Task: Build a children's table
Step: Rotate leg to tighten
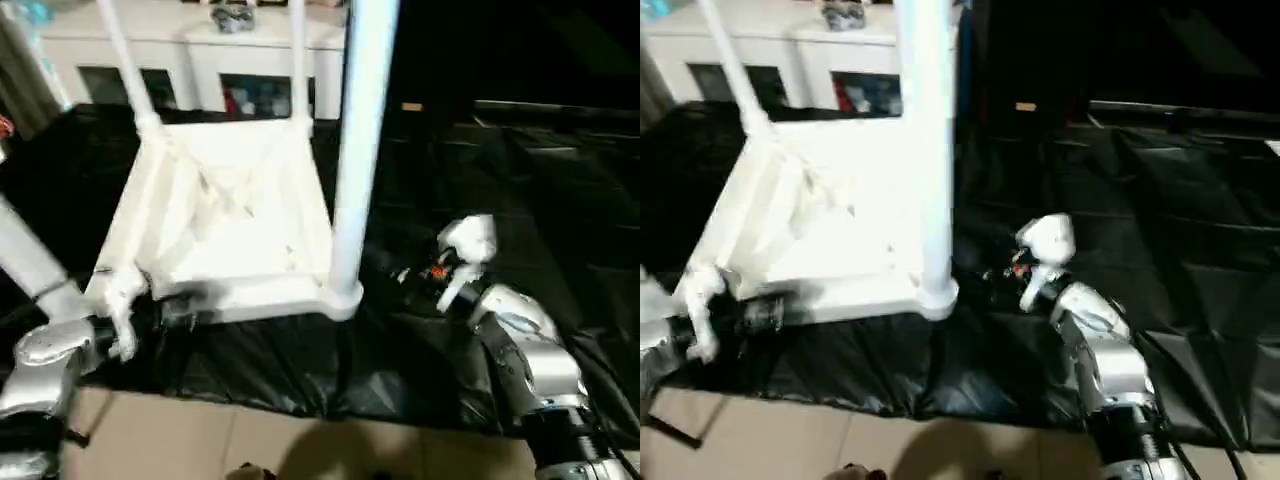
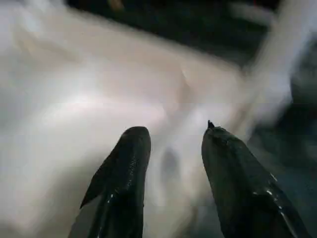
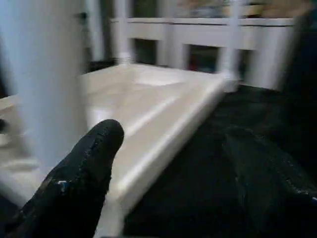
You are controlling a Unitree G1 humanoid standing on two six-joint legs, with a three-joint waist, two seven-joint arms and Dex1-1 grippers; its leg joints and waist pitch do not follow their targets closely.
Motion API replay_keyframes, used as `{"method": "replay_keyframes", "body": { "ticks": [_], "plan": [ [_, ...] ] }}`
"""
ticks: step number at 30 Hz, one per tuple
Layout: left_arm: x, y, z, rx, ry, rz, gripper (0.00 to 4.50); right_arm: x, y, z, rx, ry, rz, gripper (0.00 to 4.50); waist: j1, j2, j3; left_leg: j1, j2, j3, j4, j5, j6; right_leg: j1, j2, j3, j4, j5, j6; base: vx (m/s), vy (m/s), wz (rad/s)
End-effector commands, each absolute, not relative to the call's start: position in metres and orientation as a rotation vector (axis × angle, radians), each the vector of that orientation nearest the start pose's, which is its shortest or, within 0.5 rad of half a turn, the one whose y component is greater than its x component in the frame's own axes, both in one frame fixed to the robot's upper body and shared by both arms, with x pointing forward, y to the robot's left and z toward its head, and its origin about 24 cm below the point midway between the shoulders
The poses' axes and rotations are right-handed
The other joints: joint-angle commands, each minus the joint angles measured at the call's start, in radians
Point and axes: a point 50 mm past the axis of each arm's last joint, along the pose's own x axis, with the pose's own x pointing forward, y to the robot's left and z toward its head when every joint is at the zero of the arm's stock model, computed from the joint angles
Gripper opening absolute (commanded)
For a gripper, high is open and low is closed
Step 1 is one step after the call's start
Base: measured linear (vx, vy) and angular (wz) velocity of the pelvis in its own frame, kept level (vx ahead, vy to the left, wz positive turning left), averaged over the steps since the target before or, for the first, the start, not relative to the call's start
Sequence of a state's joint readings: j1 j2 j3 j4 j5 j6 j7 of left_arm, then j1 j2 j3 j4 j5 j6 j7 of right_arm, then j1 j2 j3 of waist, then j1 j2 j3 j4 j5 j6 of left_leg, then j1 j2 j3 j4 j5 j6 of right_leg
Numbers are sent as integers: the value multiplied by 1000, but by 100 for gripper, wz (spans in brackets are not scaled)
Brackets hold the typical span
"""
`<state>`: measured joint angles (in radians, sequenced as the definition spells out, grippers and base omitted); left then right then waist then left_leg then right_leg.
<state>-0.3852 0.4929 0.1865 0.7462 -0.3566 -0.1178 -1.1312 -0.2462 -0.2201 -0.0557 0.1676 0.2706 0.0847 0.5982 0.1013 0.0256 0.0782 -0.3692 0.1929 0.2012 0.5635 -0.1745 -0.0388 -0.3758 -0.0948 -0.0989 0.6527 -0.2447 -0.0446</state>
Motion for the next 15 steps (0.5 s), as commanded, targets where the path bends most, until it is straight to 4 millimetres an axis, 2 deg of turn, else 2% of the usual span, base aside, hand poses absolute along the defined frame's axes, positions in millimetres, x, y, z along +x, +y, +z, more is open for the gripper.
{"method": "replay_keyframes", "body": {
  "ticks": [1,2,3,4,5,6,7,8,9,10,11,12,13,14,15],
  "plan": [
    [301,273,53,-100,51,-624,201,291,-173,83,74,-56,496,376,22,-28,-69,78,25,7,-96,-626,-121,-33,-40,82,-76,-473,-8,30,-113,24],
    [302,273,53,-105,47,-612,201,290,-174,84,75,-59,485,376,26,-11,-35,144,-4,-30,74,-493,-95,-114,-152,90,-233,-828,-33,88,-79,-6],
    [306,272,52,-114,37,-581,201,286,-177,85,80,-63,459,376,31,-36,-47,47,-35,-84,107,-121,-5,-22,-161,141,-220,-960,-26,88,-79,-6],
    [309,273,52,-112,35,-538,201,282,-179,85,85,-63,440,376,62,-9,-51,-4,-1,-89,13,-85,-30,37,-129,95,-172,-811,-8,98,31,-23],
    [309,273,51,-118,27,-512,201,279,-179,86,79,-63,426,376,67,4,-64,9,17,-84,-33,-128,-51,32,-89,82,-153,-656,-6,81,-3,10],
    [309,275,49,-126,21,-476,201,276,-180,86,76,-63,412,376,54,12,-84,57,40,-80,-48,-249,-55,-5,-43,80,-113,-350,-44,81,-3,10],
    [309,277,48,-109,28,-444,201,274,-179,86,75,-56,402,376,40,19,-91,43,42,-72,-50,-229,-50,8,-40,82,-90,-86,-120,19,-42,24],
    [307,278,47,-99,23,-426,201,272,-179,86,70,-55,390,376,35,17,-89,31,39,-69,-52,-232,-41,16,-39,82,-88,-38,-140,0,0,0],
    [305,280,47,-97,17,-420,201,272,-178,86,71,-54,380,376,26,9,-88,12,30,-65,-51,-216,-37,32,-45,81,-84,8,-154,0,0,0],
    [302,282,47,-110,13,-428,201,272,-178,86,82,-53,374,376,26,-3,-92,16,28,-59,-47,-203,-28,32,-47,82,-87,20,-155,0,0,0],
    [300,283,47,-127,8,-439,201,272,-177,86,94,-51,369,376,23,2,-93,10,23,-58,-44,-159,-16,36,-51,83,-83,45,-160,0,0,0],
    [287,282,52,-103,-22,-475,201,274,-174,85,96,-36,359,376,17,-5,-92,7,22,-55,-44,-140,-7,36,-52,82,-87,49,-157,0,0,0],
    [279,278,56,-98,-37,-496,201,275,-173,84,96,-32,357,376,9,-7,-99,0,38,-61,-46,-114,-10,50,-68,83,-69,84,-169,0,0,0],
    [253,260,72,-85,-72,-567,201,279,-170,82,93,-17,360,376,1,-8,-92,-6,40,-61,-53,-115,-3,44,-64,79,-75,74,-171,0,0,0],
    [248,256,74,-63,-66,-595,201,282,-168,80,80,-6,366,376,-17,-12,-90,-10,48,-59,-52,-99,15,43,-64,79,-75,100,-190,0,0,0]
  ]
}}
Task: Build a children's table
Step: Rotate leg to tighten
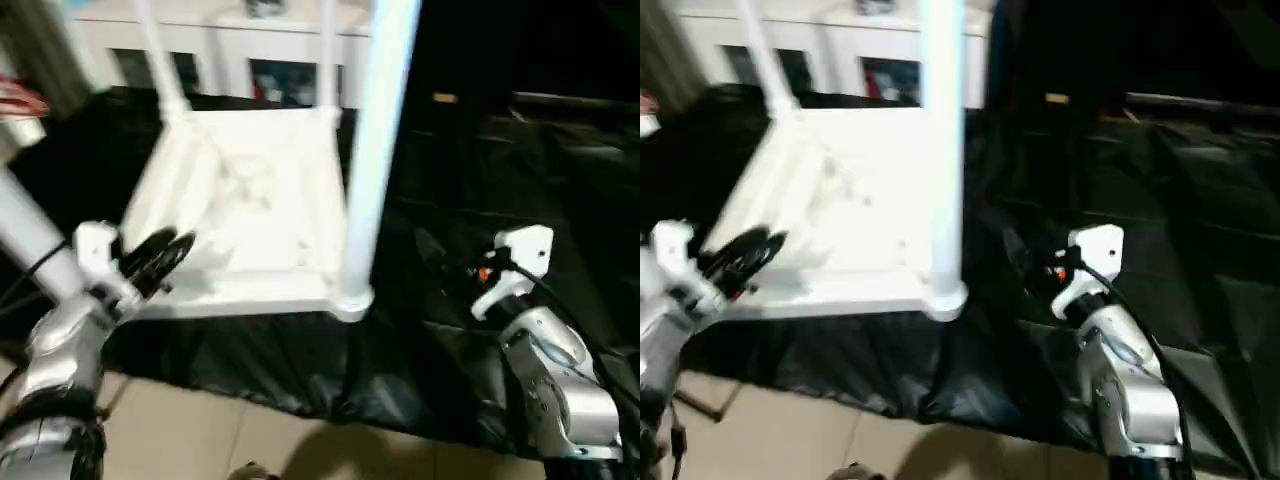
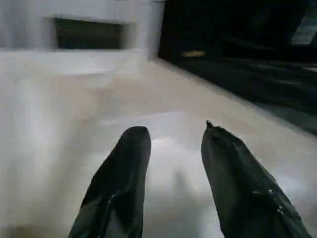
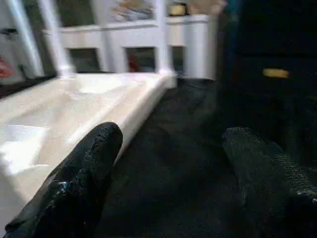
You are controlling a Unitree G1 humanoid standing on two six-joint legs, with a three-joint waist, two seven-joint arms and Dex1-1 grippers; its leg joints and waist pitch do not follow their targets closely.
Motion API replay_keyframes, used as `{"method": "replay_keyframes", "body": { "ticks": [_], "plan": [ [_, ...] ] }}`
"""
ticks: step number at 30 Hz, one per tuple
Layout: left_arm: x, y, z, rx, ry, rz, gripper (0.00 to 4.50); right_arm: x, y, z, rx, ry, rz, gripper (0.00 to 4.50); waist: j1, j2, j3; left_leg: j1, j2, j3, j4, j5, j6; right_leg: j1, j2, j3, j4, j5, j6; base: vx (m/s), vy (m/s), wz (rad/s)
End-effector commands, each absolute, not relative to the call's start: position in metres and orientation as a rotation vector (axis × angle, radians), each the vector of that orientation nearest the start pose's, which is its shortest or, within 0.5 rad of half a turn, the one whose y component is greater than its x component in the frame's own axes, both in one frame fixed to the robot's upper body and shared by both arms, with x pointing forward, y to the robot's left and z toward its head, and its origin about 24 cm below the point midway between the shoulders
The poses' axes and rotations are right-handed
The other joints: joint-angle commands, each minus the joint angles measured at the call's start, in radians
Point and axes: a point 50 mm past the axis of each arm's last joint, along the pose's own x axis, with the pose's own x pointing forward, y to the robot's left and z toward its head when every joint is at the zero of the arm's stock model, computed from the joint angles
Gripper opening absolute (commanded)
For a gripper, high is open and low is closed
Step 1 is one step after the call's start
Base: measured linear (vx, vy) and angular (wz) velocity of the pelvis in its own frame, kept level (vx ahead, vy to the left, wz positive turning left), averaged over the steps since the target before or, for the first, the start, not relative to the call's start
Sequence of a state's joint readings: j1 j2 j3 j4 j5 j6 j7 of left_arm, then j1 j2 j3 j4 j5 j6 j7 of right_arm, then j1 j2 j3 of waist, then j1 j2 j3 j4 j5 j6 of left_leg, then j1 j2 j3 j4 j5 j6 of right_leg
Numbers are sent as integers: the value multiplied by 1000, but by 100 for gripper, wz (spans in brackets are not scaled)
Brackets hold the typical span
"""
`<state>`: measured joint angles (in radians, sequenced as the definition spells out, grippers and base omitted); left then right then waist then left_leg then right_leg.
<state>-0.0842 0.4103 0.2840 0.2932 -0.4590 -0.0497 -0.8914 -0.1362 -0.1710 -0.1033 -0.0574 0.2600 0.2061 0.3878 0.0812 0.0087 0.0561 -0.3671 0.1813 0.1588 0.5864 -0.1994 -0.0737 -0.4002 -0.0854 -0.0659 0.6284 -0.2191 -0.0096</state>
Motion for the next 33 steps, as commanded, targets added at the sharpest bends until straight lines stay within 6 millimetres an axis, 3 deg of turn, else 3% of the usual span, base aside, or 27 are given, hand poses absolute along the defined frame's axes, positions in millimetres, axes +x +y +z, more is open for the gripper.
{"method": "replay_keyframes", "body": {
  "ticks": [1,2,3,5,7,8,9,10,11,13,14,15,16,17,18,19,20,21,26,27,28,33],
  "plan": [
    [246,255,75,-56,-65,-604,201,282,-168,79,75,-2,368,376,3,7,-65,1,46,-2,-64,-93,66,50,-55,46,-60,41,-234,53,1,3],
    [243,249,74,-7,-24,-662,201,289,-164,77,53,16,386,376,1,3,-65,2,42,1,-62,-89,72,52,-53,47,-62,34,-236,0,0,0],
    [242,238,74,26,2,-735,201,295,-160,75,36,30,407,376,6,8,-62,4,43,1,-64,-100,68,49,-50,47,-63,3,-232,0,0,0],
    [243,229,74,17,23,-781,201,301,-156,75,17,41,424,376,10,1,-52,10,45,5,-71,-174,40,45,-49,51,-74,-110,-206,0,0,0],
    [248,208,74,49,99,-964,201,315,-146,75,-42,61,494,376,14,12,-52,25,44,6,-76,-234,-8,37,-47,54,-77,-203,-185,0,0,0],
    [249,207,74,49,102,-970,201,316,-146,75,-43,61,497,376,11,9,-52,23,44,6,-77,-232,-16,39,-46,54,-77,-200,-182,0,0,0],
    [250,200,71,45,171,-1050,201,326,-142,78,-65,58,529,376,11,14,-52,19,44,6,-76,-223,-31,43,-47,56,-76,-179,-177,0,0,0],
    [250,197,69,50,206,-1071,201,330,-141,81,-77,50,542,376,6,9,-54,12,41,4,-78,-216,-41,52,-47,55,-71,-169,-174,0,0,0],
    [251,194,67,70,233,-1093,201,333,-139,83,-75,47,564,376,5,9,-56,14,41,5,-77,-213,-43,52,-47,55,-70,-162,-173,0,0,0],
    [253,190,64,82,282,-1121,201,337,-136,84,-77,51,600,376,2,10,-62,15,39,6,-69,-168,-31,54,-47,57,-66,-88,-186,0,0,0],
    [254,187,63,113,317,-1155,201,338,-134,84,-83,54,633,376,3,16,-63,14,38,6,-67,-154,-29,55,-45,57,-63,-63,-189,0,0,0],
    [255,186,62,135,341,-1177,201,339,-132,83,-90,54,654,376,1,12,-67,11,36,6,-63,-129,-21,59,-44,56,-58,-11,-201,0,0,0],
    [253,187,62,147,369,-1194,201,339,-131,82,-100,59,684,376,3,20,-69,11,34,5,-59,-104,-13,60,-44,55,-54,40,-214,0,0,0],
    [252,188,62,175,397,-1213,201,337,-128,81,-106,58,741,376,3,23,-71,13,34,6,-58,-100,-10,58,-42,54,-52,61,-221,0,0,0],
    [251,190,62,191,418,-1225,201,335,-126,79,-103,59,787,376,0,16,-71,9,32,7,-57,-99,2,62,-40,53,-51,87,-235,0,0,0],
    [250,192,64,202,440,-1236,201,332,-124,79,-101,53,846,376,0,23,-72,10,33,6,-55,-98,11,62,-41,51,-49,98,-245,0,0,0],
    [250,193,64,208,446,-1239,201,330,-123,79,-96,49,872,376,0,21,-73,11,34,8,-55,-102,17,62,-39,50,-50,100,-250,0,0,0],
    [251,195,67,224,466,-1248,201,322,-120,78,-77,42,960,376,0,29,-71,12,36,7,-55,-112,23,61,-39,50,-51,93,-257,0,0,0],
    [254,198,74,234,476,-1242,201,305,-111,76,-56,32,1129,376,8,27,-67,14,42,6,-59,-155,23,60,-42,48,-56,19,-264,0,0,0],
    [255,199,74,237,478,-1239,201,304,-110,76,-57,31,1145,376,8,28,-66,15,42,6,-61,-175,17,60,-43,48,-59,-16,-262,0,0,0],
    [256,200,73,243,475,-1224,201,301,-109,75,-57,34,1171,376,7,21,-65,14,42,6,-62,-179,14,61,-44,49,-62,-36,-259,0,0,0],
    [259,204,73,242,446,-1182,201,301,-113,72,-73,32,1179,376,9,23,-66,14,41,5,-62,-170,9,58,-45,50,-62,-57,-250,0,0,0]
  ]
}}
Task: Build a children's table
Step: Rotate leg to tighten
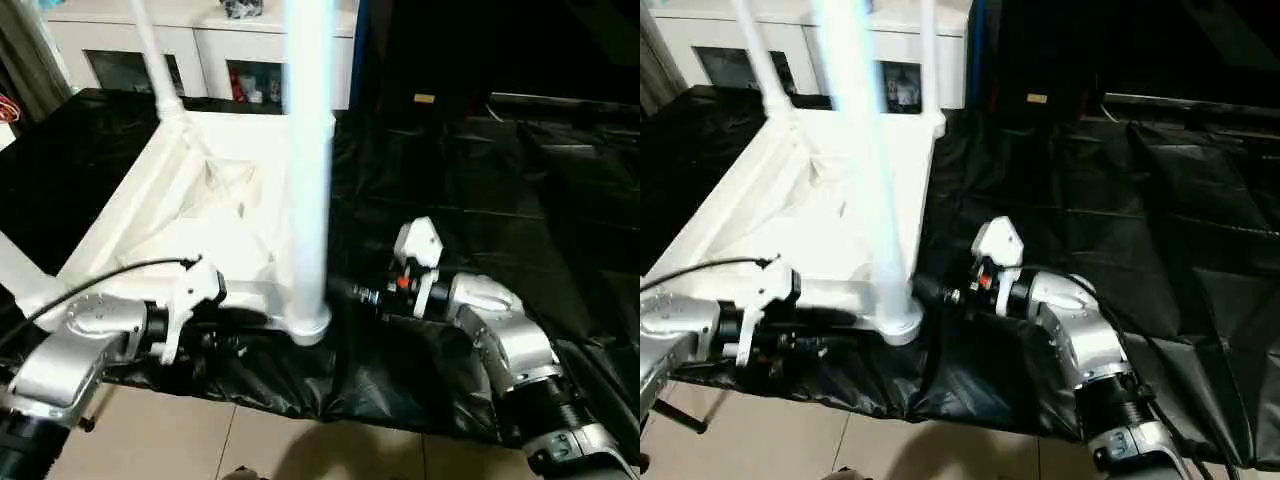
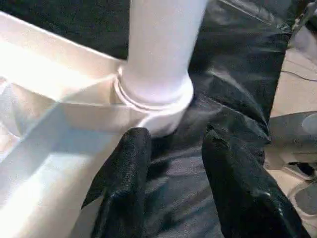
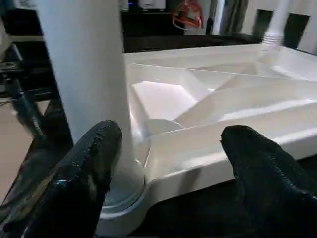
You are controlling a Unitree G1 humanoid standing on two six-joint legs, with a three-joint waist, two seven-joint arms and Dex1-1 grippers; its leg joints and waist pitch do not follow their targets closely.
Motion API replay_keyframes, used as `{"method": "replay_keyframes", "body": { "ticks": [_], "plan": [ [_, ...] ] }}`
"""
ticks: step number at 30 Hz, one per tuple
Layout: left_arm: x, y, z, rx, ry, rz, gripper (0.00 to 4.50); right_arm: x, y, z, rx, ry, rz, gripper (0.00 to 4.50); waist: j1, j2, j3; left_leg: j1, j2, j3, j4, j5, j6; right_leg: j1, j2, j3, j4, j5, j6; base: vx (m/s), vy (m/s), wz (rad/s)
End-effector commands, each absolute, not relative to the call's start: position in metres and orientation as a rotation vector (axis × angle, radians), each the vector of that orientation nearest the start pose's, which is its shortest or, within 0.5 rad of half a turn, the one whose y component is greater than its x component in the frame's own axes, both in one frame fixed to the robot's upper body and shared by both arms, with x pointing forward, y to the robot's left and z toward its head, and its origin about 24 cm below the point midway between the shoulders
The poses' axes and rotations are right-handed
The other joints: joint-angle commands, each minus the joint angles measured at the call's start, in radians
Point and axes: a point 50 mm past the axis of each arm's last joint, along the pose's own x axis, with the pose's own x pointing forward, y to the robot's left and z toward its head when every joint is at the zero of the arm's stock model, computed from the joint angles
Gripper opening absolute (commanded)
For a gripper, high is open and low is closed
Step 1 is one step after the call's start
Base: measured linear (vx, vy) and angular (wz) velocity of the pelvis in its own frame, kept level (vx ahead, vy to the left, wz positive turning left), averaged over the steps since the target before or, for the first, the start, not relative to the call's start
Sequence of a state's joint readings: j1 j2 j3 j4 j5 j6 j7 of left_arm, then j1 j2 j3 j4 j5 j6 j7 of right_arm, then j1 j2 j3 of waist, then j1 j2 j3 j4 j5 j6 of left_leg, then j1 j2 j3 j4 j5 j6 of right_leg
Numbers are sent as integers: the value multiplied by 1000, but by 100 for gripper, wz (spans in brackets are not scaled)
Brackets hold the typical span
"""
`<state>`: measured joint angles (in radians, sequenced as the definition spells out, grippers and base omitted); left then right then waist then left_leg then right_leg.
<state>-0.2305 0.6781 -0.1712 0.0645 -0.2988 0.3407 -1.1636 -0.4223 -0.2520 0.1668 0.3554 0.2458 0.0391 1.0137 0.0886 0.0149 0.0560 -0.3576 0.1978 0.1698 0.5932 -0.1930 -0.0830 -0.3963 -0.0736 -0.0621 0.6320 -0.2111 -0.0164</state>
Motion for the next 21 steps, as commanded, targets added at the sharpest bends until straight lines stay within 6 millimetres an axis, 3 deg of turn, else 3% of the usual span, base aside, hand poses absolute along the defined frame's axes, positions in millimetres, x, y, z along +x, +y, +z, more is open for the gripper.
{"method": "replay_keyframes", "body": {
  "ticks": [1,3,6,7,11,14,16,18,20,21],
  "plan": [
    [259,204,75,226,423,-1167,201,303,-116,72,-76,31,1137,376,1,18,-67,5,25,-6,-68,-166,15,54,-57,46,-64,-52,-244,0,0,0],
    [256,205,87,141,329,-1103,201,310,-129,74,-85,17,994,376,0,17,-69,2,25,-6,-66,-149,8,56,-57,45,-61,-20,-253,0,0,0],
    [251,210,92,97,283,-1048,201,310,-138,76,-63,11,915,376,1,14,-70,1,22,-5,-64,-142,15,57,-54,45,-59,-2,-256,0,0,0],
    [246,213,94,77,267,-1019,201,308,-143,77,-52,3,871,376,1,8,-67,0,22,-4,-65,-146,22,57,-54,46,-62,-20,-247,0,0,0],
    [243,232,99,60,157,-817,201,297,-156,73,-16,28,764,376,2,6,-65,-1,23,-4,-65,-142,37,55,-49,45,-69,-40,-219,0,0,0],
    [246,253,109,42,-11,-530,219,285,-161,68,-17,52,699,376,1,4,-57,1,23,-4,-71,-210,26,51,-50,44,-83,-161,-192,0,0,0],
    [238,261,108,33,-55,-414,239,277,-163,66,-16,60,679,376,3,4,-54,3,23,-7,-75,-250,15,51,-53,45,-94,-252,-151,0,0,0],
    [228,262,102,22,-56,-388,247,272,-163,67,-12,51,688,376,0,1,-51,-2,25,-10,-81,-272,14,50,-54,43,-98,-316,-121,0,0,0],
    [225,262,100,17,-54,-375,269,270,-163,68,-10,47,689,376,-1,3,-49,7,25,-9,-80,-306,11,40,-55,47,-107,-369,-106,0,0,0],
    [219,259,96,-20,-33,-407,279,266,-159,70,35,50,733,409,1,3,-50,9,26,-9,-80,-303,13,39,-54,50,-106,-355,-108,0,0,0]
  ]
}}
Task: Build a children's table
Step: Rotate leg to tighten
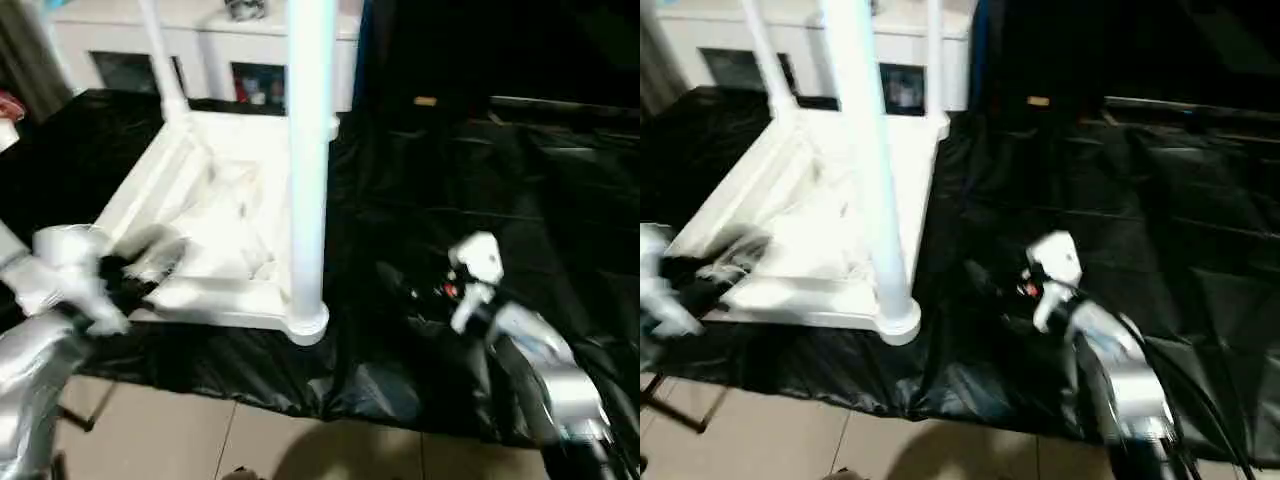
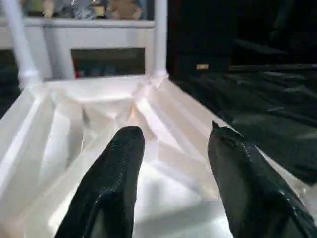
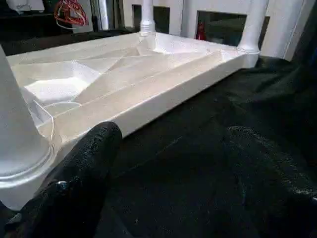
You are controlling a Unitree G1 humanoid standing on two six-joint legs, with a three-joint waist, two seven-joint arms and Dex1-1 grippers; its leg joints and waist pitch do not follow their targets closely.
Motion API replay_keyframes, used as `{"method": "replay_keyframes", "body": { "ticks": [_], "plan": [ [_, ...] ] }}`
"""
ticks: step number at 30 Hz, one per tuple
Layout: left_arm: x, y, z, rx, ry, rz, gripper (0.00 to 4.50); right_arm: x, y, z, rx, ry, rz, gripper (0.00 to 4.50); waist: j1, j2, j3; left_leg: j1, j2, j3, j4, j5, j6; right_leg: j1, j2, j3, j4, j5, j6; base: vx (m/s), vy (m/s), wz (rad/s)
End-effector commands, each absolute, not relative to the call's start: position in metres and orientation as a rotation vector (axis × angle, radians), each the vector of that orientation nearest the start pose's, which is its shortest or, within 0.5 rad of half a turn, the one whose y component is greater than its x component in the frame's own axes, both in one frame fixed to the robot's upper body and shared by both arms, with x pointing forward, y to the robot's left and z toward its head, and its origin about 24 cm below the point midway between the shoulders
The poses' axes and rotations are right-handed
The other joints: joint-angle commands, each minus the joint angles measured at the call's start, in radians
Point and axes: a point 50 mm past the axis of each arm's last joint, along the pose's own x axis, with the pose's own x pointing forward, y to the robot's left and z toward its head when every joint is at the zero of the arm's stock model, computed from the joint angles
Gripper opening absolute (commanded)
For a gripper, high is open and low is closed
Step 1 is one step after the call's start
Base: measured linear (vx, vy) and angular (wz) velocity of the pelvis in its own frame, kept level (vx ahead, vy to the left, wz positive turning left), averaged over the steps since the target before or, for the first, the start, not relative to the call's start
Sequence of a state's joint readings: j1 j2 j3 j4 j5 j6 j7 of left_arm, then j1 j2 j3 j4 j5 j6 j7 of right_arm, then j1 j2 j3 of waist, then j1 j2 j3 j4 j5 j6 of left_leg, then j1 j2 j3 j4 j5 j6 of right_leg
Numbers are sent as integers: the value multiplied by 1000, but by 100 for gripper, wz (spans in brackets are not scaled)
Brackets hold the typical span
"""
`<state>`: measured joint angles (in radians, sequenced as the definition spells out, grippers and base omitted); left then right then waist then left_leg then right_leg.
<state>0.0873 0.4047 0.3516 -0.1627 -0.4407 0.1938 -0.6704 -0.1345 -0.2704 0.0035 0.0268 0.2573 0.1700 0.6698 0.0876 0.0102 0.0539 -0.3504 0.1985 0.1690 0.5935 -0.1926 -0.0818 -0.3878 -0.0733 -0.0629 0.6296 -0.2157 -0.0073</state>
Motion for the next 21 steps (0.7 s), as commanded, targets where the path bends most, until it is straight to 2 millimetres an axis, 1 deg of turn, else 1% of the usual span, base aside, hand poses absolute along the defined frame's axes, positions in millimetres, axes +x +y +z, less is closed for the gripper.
{"method": "replay_keyframes", "body": {
  "ticks": [1,2,3,5,6,7,9,11,12,14,15,16,17,18,19,20,21],
  "plan": [
    [218,258,95,-29,-27,-417,282,266,-158,70,42,52,744,409,3,7,-46,0,28,-10,-84,-307,14,31,-53,50,-101,-339,-119,0,0,0],
    [216,254,93,-47,-13,-456,291,264,-155,71,50,52,773,412,3,3,-47,-1,28,-10,-84,-309,16,31,-53,50,-100,-335,-119,0,0,0],
    [214,251,91,-52,-1,-483,291,264,-153,72,61,57,790,412,4,5,-46,-1,28,-10,-85,-312,15,29,-53,50,-100,-333,-123,0,0,0],
    [213,244,87,-40,21,-512,318,261,-148,74,60,61,841,438,5,8,-46,2,29,-11,-85,-316,13,26,-52,51,-101,-320,-128,0,0,0],
    [213,243,86,-40,24,-514,324,260,-147,74,62,63,859,447,6,8,-45,2,29,-11,-86,-320,12,27,-51,51,-100,-315,-128,0,0,0],
    [214,242,86,-43,20,-508,330,258,-143,76,72,59,898,450,6,10,-46,0,28,-11,-86,-320,8,29,-52,51,-98,-300,-126,0,0,0],
    [217,240,85,-41,20,-505,336,252,-132,80,94,52,1018,450,5,9,-47,-1,28,-12,-86,-319,10,32,-53,51,-99,-289,-124,0,0,0],
    [218,239,84,-37,23,-505,358,249,-128,82,100,51,1066,450,4,7,-47,-3,28,-13,-86,-315,14,34,-53,50,-99,-290,-121,0,0,0],
    [219,240,83,-37,28,-506,365,250,-123,82,97,51,1101,450,5,6,-48,-3,28,-12,-85,-303,15,34,-54,51,-98,-286,-121,0,0,0],
    [223,244,80,-37,43,-508,373,255,-115,82,75,50,1123,450,4,7,-47,-2,26,-12,-85,-304,11,31,-55,50,-100,-304,-124,0,0,0],
    [225,246,79,-37,47,-509,379,257,-113,82,66,48,1125,450,1,6,-47,-5,23,-13,-86,-301,5,32,-54,49,-98,-314,-123,0,0,0],
    [228,249,78,-37,52,-508,390,260,-108,82,60,44,1139,450,1,7,-46,-2,23,-13,-86,-309,1,30,-56,49,-101,-338,-118,0,0,0],
    [231,251,77,-38,56,-507,401,263,-104,83,56,38,1145,450,2,2,-47,-1,24,-13,-85,-306,-1,31,-57,50,-101,-337,-116,0,0,0],
    [232,253,77,-38,58,-507,408,265,-101,84,55,35,1152,450,4,5,-48,-1,24,-14,-85,-301,-2,31,-58,50,-99,-333,-118,0,0,0],
    [235,256,76,-37,62,-506,408,268,-97,85,52,31,1164,450,2,8,-51,0,25,-14,-85,-292,-5,30,-57,50,-96,-304,-127,0,0,0],
    [236,258,75,-35,64,-502,414,272,-94,86,44,26,1166,450,4,6,-54,2,27,-13,-83,-273,-6,31,-56,51,-91,-247,-141,0,0,0],
    [237,260,74,-33,67,-499,422,275,-90,86,39,23,1165,450,4,9,-56,-1,26,-13,-83,-249,-5,33,-54,50,-83,-184,-158,0,0,0]
  ]
}}
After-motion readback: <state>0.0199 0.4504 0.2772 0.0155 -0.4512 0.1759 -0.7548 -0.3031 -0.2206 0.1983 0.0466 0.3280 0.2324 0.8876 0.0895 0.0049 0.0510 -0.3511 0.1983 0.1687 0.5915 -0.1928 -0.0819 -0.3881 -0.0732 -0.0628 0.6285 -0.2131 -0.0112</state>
